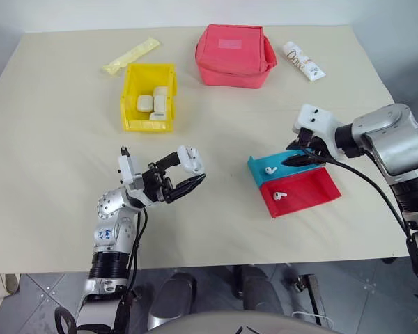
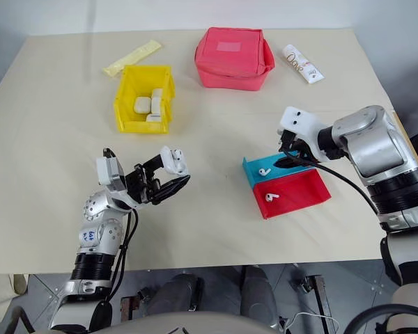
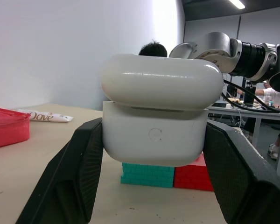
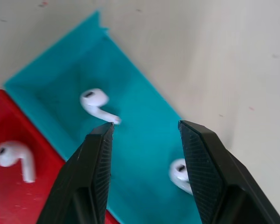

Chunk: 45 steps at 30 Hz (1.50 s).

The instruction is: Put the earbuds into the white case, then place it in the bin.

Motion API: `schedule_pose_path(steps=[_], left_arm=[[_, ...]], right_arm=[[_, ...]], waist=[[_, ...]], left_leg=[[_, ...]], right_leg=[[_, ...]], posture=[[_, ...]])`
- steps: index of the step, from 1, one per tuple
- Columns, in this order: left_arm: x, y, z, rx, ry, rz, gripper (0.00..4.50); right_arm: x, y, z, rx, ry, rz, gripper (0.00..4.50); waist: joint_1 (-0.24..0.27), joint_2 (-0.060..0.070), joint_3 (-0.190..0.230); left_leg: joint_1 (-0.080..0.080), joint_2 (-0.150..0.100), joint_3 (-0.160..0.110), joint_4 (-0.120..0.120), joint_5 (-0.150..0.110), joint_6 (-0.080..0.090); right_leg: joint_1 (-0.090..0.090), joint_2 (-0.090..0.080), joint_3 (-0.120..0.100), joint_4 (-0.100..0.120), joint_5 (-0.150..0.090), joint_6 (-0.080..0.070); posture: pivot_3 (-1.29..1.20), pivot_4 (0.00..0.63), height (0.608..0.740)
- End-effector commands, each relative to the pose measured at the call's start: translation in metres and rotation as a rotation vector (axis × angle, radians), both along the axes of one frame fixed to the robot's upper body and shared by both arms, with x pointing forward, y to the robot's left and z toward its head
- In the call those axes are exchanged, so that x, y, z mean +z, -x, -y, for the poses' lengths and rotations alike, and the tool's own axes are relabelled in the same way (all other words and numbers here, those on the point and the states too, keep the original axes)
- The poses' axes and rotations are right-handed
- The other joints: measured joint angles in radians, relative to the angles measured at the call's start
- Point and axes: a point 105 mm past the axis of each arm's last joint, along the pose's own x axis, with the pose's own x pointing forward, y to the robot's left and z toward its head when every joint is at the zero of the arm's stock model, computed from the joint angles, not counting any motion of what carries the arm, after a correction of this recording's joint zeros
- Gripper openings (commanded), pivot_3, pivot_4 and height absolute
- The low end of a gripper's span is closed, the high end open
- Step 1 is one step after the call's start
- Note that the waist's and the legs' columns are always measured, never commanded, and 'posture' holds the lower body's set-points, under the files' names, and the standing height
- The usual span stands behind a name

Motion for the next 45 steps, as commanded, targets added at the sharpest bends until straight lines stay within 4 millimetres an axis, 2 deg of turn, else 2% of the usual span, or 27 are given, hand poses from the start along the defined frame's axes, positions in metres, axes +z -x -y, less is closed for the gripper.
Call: schedule_pose_path(steps=[1, 6, 13, 45], left_arm=[[0.011, 0.005, 0.003, -0.006, 0.015, 0.06, 2.81], [0.011, 0.006, 0.004, -0.005, 0.018, 0.061, 2.81], [0.012, 0.008, 0.003, -0.001, 0.018, 0.061, 2.81], [0.011, 0.01, -0.001, 0.029, 0.016, 0.056, 2.81]], right_arm=[[0.008, 0.003, -0.015, 0.042, 0.015, 0.006, 2.28], [0.001, 0.005, -0.024, 0.072, 0.029, -0.01, 2.28], [-0.003, -0.004, -0.029, 0.084, 0.054, 0.003, 2.28], [-0.022, -0.01, -0.024, 0.132, 0.127, -0.008, 2.28]], waist=[[-0.003, 0.0, 0.0], [-0.003, 0.0, 0.0], [-0.004, 0.0, 0.0], [-0.005, 0.0, 0.0]], left_leg=[[0.0, 0.0, 0.0, 0.0, 0.0, 0.0], [0.0, 0.0, 0.0, 0.0, 0.0, 0.0], [0.0, 0.0, 0.0, 0.0, 0.0, 0.0], [0.0, 0.0, 0.0, 0.0, 0.0, 0.0]], right_leg=[[0.0, 0.0, 0.0, 0.0, 0.0, 0.0], [0.0, 0.0, 0.0, 0.0, 0.0, 0.0], [0.0, 0.0, 0.0, 0.0, 0.0, 0.0], [0.0, 0.0, 0.0, 0.0, 0.0, 0.0]], posture=[[0.0, 0.15, 0.74], [0.0, 0.15, 0.74], [0.0, 0.15, 0.74], [0.0, 0.15, 0.74]])
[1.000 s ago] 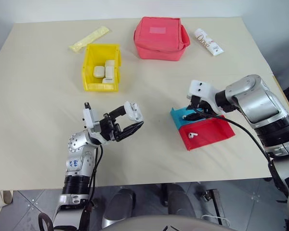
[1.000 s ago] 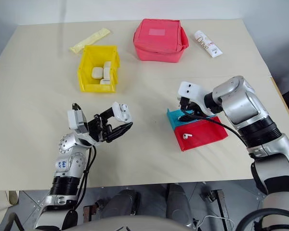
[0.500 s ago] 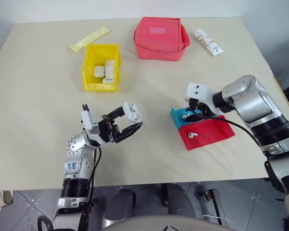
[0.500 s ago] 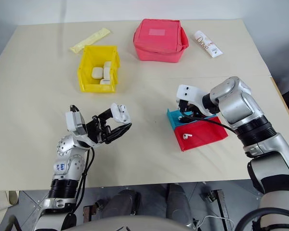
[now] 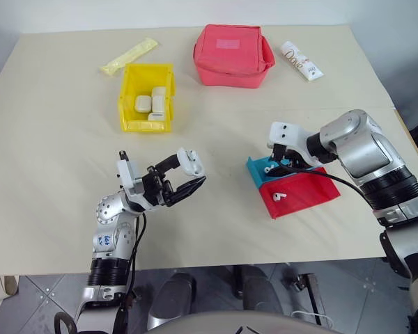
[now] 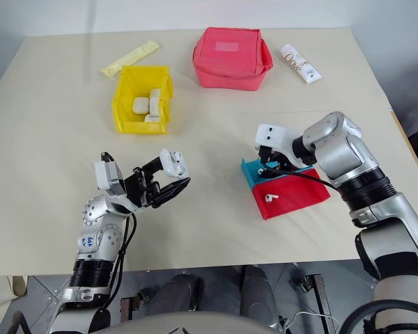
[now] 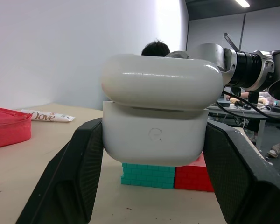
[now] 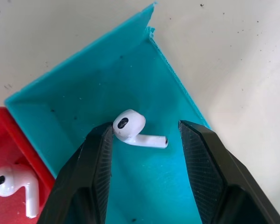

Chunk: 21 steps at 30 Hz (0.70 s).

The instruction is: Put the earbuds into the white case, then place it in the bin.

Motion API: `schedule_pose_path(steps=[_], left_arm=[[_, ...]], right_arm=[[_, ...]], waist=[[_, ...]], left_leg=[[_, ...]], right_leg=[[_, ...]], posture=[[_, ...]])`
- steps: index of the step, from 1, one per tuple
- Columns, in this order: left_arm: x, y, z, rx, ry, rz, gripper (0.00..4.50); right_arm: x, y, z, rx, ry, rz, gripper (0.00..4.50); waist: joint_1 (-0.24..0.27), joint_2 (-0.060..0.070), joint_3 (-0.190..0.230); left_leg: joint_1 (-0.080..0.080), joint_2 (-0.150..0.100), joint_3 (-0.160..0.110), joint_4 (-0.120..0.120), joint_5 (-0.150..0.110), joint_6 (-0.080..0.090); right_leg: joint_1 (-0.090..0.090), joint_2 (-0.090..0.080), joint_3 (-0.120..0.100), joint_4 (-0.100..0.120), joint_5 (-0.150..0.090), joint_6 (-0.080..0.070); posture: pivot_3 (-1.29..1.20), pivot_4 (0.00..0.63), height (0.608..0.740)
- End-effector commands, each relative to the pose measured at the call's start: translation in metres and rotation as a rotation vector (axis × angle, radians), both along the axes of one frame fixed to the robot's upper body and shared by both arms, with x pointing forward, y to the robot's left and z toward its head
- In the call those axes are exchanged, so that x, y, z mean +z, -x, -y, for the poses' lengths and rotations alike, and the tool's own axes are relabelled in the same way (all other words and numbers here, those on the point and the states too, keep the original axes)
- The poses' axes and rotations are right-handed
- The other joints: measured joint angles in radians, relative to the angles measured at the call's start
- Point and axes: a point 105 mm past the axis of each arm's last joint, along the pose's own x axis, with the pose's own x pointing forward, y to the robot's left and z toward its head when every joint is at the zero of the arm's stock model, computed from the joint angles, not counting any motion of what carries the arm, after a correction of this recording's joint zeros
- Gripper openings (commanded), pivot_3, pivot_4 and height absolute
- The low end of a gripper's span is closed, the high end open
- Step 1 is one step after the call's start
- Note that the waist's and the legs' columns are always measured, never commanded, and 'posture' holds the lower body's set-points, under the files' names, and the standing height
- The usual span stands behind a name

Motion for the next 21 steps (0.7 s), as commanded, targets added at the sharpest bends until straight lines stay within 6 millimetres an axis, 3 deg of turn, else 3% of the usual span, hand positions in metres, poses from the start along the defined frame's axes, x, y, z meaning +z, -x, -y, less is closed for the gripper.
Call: schedule_pose_path(steps=[1, 21], left_arm=[[0.01, 0.004, -0.001, 0.004, 0.014, 0.049, 2.81], [0.012, -0.003, 0.002, -0.008, 0.018, 0.057, 2.81]], right_arm=[[0.006, -0.004, 0.0, 0.009, 0.008, 0.034, 2.28], [0.034, -0.021, -0.002, -0.043, -0.045, 0.149, 2.28]], waist=[[0.0, 0.0, 0.0], [-0.001, 0.0, 0.0]], left_leg=[[0.0, 0.0, 0.0, 0.0, 0.0, 0.0], [0.0, 0.0, 0.0, 0.0, 0.0, 0.0]], right_leg=[[0.0, 0.0, 0.0, 0.0, 0.0, 0.0], [0.0, 0.0, 0.0, 0.0, 0.0, 0.0]], posture=[[0.0, 0.15, 0.74], [0.0, 0.15, 0.74]])
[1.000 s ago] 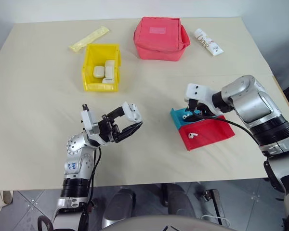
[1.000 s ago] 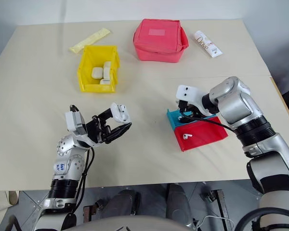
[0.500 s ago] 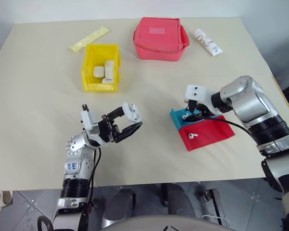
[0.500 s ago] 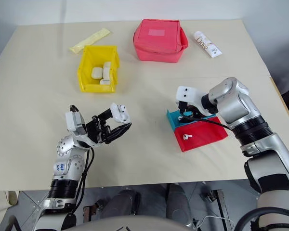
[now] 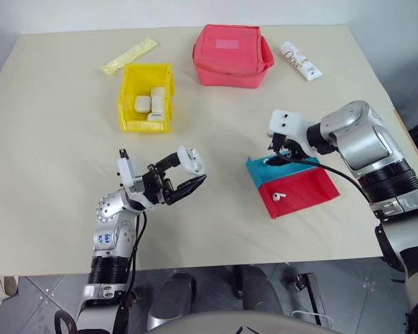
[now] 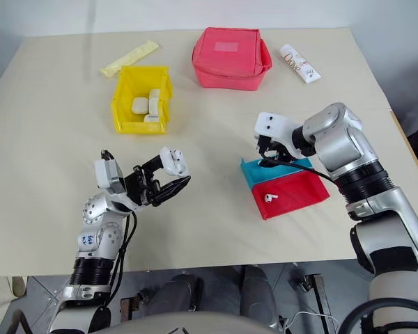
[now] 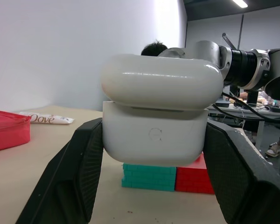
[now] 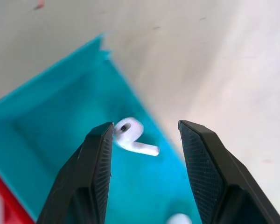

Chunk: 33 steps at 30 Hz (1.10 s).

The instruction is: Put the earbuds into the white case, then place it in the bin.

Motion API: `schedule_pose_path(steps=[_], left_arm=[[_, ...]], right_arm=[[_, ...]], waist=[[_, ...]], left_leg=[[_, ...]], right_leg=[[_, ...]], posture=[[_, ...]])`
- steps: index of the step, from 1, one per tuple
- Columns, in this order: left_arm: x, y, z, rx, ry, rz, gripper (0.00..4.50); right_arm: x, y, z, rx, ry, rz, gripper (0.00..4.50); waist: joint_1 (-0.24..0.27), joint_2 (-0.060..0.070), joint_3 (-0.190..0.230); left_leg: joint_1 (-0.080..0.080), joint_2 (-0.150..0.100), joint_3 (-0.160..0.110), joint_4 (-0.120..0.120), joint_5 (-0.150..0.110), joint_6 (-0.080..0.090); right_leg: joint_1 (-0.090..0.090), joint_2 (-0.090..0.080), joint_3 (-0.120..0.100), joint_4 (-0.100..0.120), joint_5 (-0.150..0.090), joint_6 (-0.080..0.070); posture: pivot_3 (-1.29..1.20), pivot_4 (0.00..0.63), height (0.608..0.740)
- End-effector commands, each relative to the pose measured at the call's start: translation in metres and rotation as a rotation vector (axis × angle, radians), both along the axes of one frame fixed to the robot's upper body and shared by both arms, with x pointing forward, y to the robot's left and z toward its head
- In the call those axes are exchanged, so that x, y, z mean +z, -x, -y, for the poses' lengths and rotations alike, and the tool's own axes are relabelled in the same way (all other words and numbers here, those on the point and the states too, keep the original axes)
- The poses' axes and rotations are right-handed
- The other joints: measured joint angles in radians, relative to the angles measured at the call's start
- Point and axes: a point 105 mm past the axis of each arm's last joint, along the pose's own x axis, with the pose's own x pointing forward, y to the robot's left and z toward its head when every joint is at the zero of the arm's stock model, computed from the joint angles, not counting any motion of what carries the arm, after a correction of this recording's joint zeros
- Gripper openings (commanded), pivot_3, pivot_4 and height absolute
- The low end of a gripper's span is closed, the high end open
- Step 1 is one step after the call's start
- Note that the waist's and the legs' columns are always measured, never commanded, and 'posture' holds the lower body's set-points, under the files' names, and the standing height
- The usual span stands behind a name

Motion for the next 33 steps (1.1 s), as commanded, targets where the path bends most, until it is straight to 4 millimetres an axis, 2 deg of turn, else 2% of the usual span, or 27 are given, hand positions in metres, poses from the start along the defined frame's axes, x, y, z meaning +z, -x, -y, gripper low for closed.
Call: schedule_pose_path(steps=[1, 9, 17, 26, 33], left_arm=[[0.008, 0.0, 0.001, -0.002, 0.018, 0.039, 2.81], [0.008, -0.002, 0.001, -0.003, 0.02, 0.04, 2.81], [0.008, 0.0, 0.001, -0.003, 0.019, 0.042, 2.81], [0.007, 0.002, 0.0, 0.004, 0.019, 0.041, 2.81], [0.006, 0.004, -0.001, 0.01, 0.02, 0.042, 2.81]], right_arm=[[0.017, -0.004, -0.001, 0.002, -0.019, 0.054, 2.28], [0.015, 0.004, -0.003, 0.035, -0.028, 0.024, 2.28], [0.012, 0.009, -0.005, 0.156, 0.024, 0.05, 2.28], [0.008, 0.007, -0.002, 0.288, 0.139, 0.088, 2.28], [0.005, -0.002, -0.001, 0.359, 0.228, 0.106, 2.28]], waist=[[0.0, 0.0, 0.0], [0.0, 0.0, 0.0], [-0.001, 0.0, 0.0], [-0.001, 0.0, 0.0], [-0.002, 0.0, 0.0]], left_leg=[[0.0, 0.0, 0.0, 0.0, 0.0, 0.0], [0.0, 0.0, 0.0, 0.0, 0.0, 0.0], [0.0, 0.0, 0.0, 0.0, 0.0, 0.0], [0.0, 0.0, 0.0, 0.0, 0.0, 0.0], [0.0, 0.0, 0.0, 0.0, 0.0, 0.0]], right_leg=[[0.0, 0.0, 0.0, 0.0, 0.0, 0.0], [0.0, 0.0, 0.0, 0.0, 0.0, 0.0], [0.0, 0.0, 0.0, 0.0, 0.0, 0.0], [0.0, 0.0, 0.0, 0.0, 0.0, 0.0], [0.0, 0.0, 0.0, 0.0, 0.0, 0.0]], posture=[[0.0, 0.15, 0.74], [0.0, 0.15, 0.74], [0.0, 0.15, 0.74], [0.0, 0.15, 0.74], [0.0, 0.15, 0.74]])
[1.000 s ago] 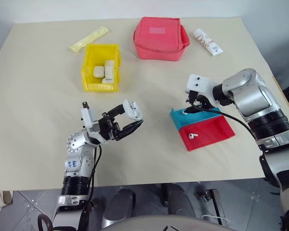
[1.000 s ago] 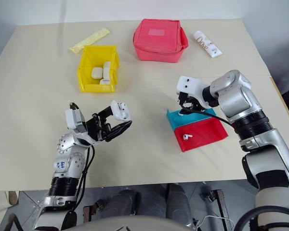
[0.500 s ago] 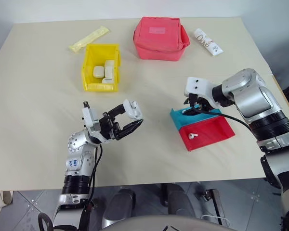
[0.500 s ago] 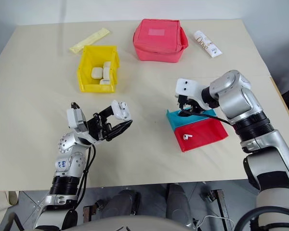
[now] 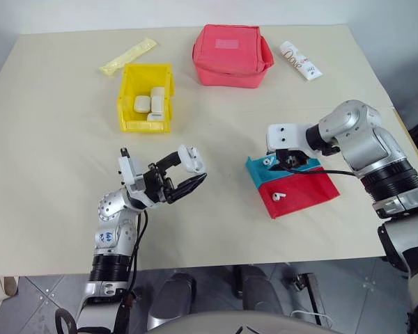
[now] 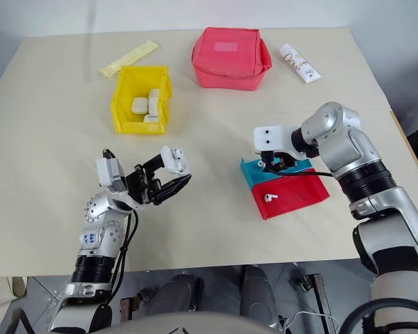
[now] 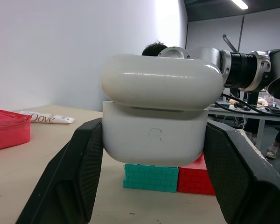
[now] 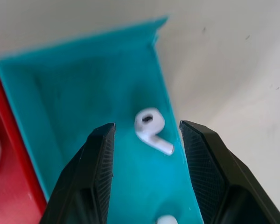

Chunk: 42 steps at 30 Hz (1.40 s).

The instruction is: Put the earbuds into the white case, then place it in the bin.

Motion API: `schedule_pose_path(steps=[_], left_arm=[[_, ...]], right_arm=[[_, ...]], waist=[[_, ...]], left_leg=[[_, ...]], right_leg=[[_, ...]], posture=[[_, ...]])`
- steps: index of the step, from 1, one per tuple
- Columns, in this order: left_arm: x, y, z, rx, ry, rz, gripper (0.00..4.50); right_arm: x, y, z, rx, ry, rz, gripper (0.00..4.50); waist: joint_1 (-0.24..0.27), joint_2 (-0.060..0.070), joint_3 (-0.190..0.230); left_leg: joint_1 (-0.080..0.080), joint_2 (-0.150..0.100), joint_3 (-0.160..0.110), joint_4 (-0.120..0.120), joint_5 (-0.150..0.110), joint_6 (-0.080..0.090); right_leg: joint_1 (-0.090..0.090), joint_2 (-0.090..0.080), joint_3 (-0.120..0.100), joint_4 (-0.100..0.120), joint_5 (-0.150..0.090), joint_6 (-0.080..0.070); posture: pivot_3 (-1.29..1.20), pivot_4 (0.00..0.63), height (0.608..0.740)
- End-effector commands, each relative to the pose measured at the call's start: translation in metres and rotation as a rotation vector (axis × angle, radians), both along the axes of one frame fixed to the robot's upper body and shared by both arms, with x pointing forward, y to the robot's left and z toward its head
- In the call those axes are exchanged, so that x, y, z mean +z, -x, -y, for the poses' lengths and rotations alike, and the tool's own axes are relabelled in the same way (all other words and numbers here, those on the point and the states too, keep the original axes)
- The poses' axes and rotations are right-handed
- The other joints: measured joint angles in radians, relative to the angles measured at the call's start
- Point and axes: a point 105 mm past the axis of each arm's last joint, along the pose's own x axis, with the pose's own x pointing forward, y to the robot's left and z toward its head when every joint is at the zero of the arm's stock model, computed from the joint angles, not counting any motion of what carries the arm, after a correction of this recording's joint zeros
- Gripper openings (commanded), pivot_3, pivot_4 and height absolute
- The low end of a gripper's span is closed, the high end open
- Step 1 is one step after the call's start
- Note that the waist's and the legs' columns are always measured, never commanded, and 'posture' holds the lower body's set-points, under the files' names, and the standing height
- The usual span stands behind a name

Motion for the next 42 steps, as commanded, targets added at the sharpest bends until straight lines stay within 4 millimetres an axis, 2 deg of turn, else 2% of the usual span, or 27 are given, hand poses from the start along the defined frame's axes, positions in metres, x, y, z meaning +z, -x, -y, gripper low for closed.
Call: schedule_pose_path(steps=[1, 23, 26, 30, 35, 42], left_arm=[[0.01, 0.006, 0.0, 0.005, 0.014, 0.057, 2.81], [0.009, 0.013, -0.004, 0.034, 0.015, 0.049, 2.81], [0.009, 0.013, -0.004, 0.036, 0.013, 0.05, 2.81], [0.009, 0.012, -0.004, 0.037, 0.013, 0.048, 2.81], [0.009, 0.01, -0.003, 0.034, 0.012, 0.048, 2.81], [0.009, 0.004, 0.002, 0.006, 0.013, 0.047, 2.81]], right_arm=[[0.011, -0.006, -0.004, 0.046, 0.02, 0.044, 2.28], [0.003, -0.009, -0.007, 0.094, 0.049, 0.015, 2.28], [0.002, -0.009, -0.007, 0.094, 0.049, 0.012, 1.7], [0.002, -0.006, -0.01, 0.101, 0.036, -0.002, 0.51], [0.007, -0.005, -0.012, 0.098, 0.003, -0.003, 0.5], [0.032, 0.007, -0.021, 0.046, -0.2, -0.033, 0.5]], waist=[[0.0, 0.0, 0.0], [0.001, 0.0, 0.0], [0.0, 0.0, 0.0], [0.0, 0.0, 0.0], [0.0, 0.0, 0.0], [0.002, 0.001, 0.0]], left_leg=[[0.0, 0.0, 0.0, 0.0, 0.0, 0.0], [0.001, 0.0, 0.0, 0.0, 0.0, 0.0], [0.001, 0.0, 0.0, 0.0, 0.0, 0.0], [0.0, 0.0, 0.0, 0.0, 0.0, 0.0], [0.0, 0.0, 0.0, 0.0, 0.0, 0.0], [0.0, 0.0, 0.0, 0.0, 0.0, 0.0]], right_leg=[[0.0, 0.0, 0.0, 0.0, 0.0, 0.0], [0.0, 0.0, 0.0, 0.0, 0.0, 0.0], [0.0, 0.0, 0.0, 0.0, 0.0, 0.0], [0.0, 0.0, 0.0, 0.0, 0.0, 0.0], [0.0, 0.0, 0.0, 0.0, 0.0, 0.0], [0.0, 0.0, 0.0, 0.0, 0.0, 0.0]], posture=[[0.0, 0.15, 0.74], [0.0, 0.15, 0.74], [0.0, 0.15, 0.74], [0.0, 0.15, 0.74], [0.0, 0.15, 0.74], [0.0, 0.15, 0.74]])
